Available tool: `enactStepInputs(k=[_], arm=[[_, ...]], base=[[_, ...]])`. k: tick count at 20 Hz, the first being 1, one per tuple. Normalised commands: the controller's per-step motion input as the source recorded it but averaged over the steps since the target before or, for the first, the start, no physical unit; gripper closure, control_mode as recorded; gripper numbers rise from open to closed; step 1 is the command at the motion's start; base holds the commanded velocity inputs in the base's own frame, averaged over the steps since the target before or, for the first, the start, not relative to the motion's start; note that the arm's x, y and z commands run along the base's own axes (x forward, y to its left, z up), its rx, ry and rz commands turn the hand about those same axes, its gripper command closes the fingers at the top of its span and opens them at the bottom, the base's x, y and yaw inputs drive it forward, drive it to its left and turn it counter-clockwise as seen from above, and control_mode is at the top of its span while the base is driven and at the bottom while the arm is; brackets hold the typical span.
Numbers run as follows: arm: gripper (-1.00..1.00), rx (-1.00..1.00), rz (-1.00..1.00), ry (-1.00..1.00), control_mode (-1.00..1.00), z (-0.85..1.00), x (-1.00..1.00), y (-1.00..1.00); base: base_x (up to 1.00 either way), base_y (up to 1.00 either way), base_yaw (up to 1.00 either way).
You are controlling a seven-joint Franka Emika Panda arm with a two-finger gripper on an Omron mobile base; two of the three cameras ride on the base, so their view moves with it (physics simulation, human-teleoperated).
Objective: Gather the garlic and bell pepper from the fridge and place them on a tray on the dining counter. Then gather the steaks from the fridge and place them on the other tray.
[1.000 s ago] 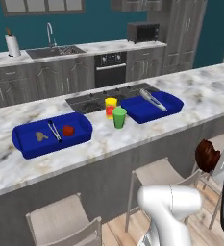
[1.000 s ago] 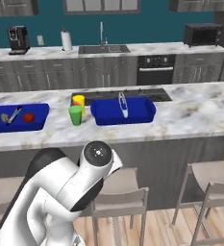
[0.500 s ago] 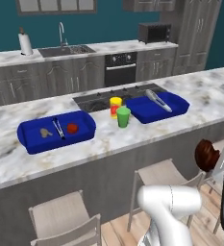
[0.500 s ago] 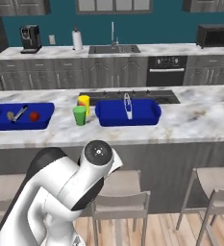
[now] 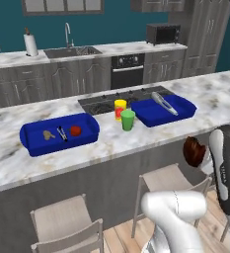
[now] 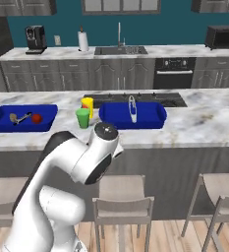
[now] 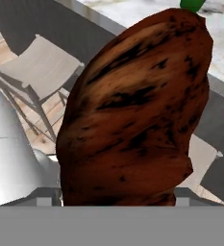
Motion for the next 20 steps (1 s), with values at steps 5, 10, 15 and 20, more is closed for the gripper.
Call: enactStepInputs(k=[5,10,15,20], arm=[[1.0,0.0,0.07,0.07,-1.0,0.09,1.0,0.01],[1.0,0.0,0.01,0.0,-1.0,0.05,0.89,-0.07],[1.0,0.01,0.0,0.0,-1.0,0.25,0.64,-0.05],[1.0,0.0,0.0,0.0,-1.0,0.21,0.54,-0.04]], base=[[0.0,0.0,0.0],[0.0,0.0,0.0],[0.0,0.0,0.0],[0.0,0.0,0.0]])
